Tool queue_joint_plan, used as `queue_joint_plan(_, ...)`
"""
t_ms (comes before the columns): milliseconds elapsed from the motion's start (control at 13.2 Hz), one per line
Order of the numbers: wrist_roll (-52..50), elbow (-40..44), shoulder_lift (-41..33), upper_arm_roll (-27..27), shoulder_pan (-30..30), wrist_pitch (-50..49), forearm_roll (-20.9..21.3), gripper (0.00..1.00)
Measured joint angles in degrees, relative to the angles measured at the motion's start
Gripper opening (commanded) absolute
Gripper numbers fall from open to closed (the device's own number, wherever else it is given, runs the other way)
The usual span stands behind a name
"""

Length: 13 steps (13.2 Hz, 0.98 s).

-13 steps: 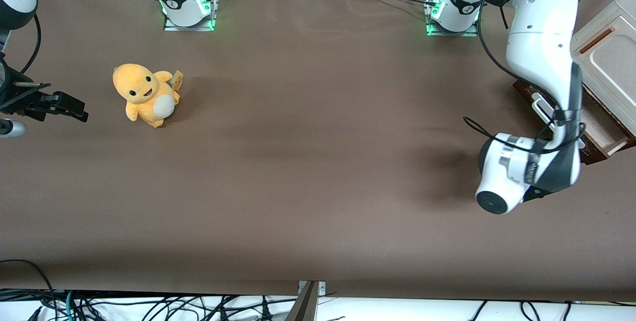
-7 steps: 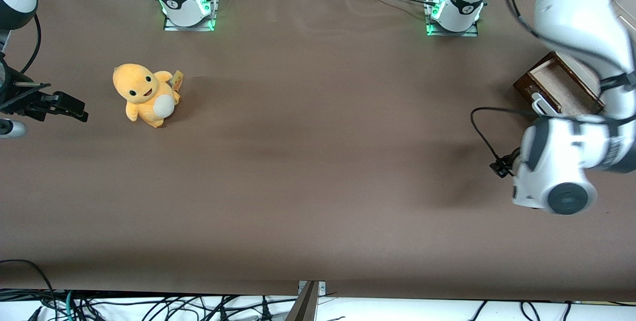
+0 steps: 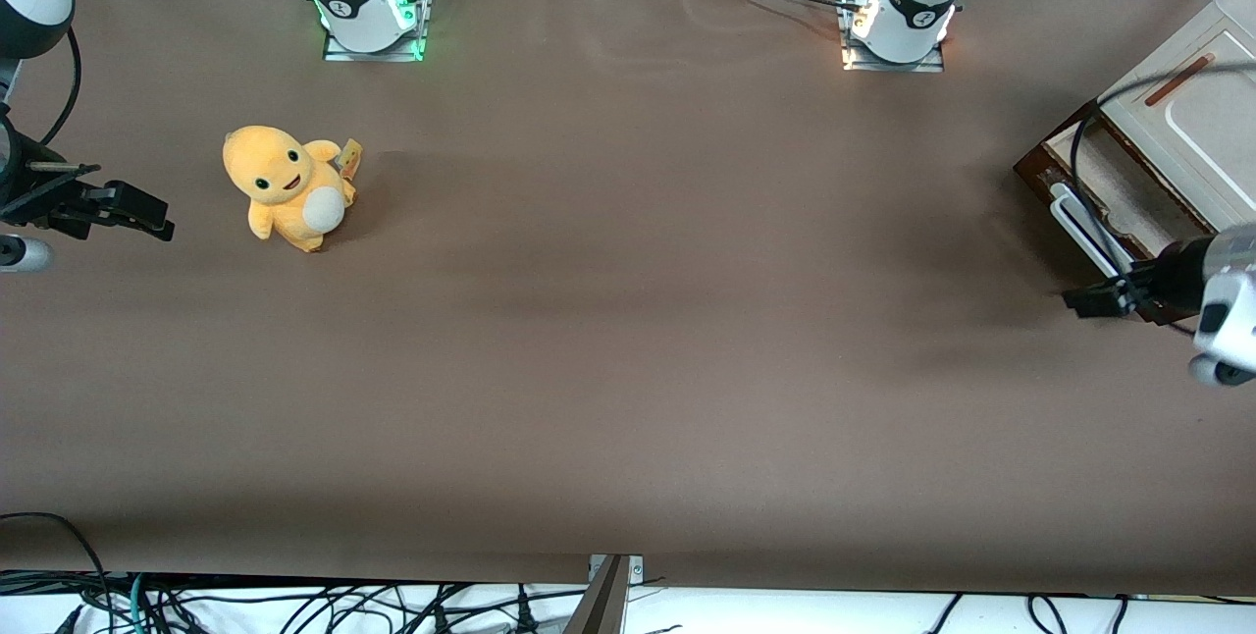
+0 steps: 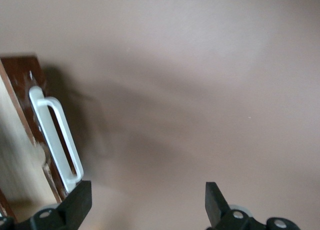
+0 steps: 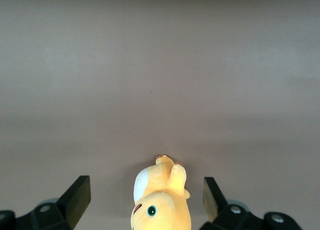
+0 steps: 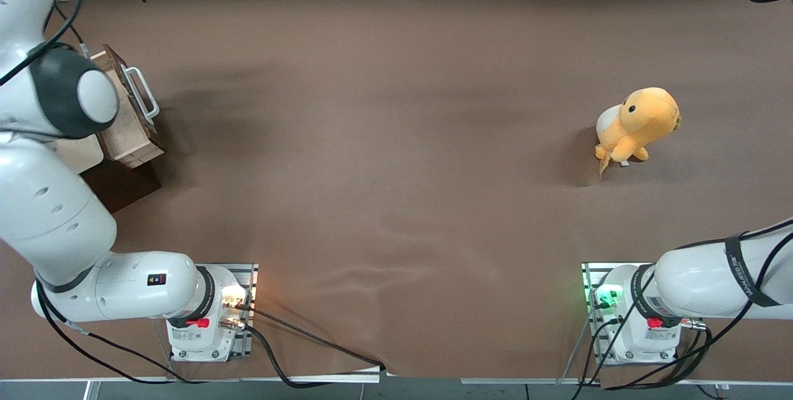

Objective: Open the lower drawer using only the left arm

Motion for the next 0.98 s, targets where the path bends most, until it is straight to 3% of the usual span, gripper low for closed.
queue_joint_plan(227,8.71,-12.04,-12.29,0.34,-0.49,6.09,-1.98,1.0)
queue_joint_plan(453,14.21,-15.88,-19.59,0.42,-2.28,7.21,-2.12,1.0)
queue_joint_plan(983,15.39,-18.99,-21.71,0.68,-3.23,7.2,-2.12,1.0)
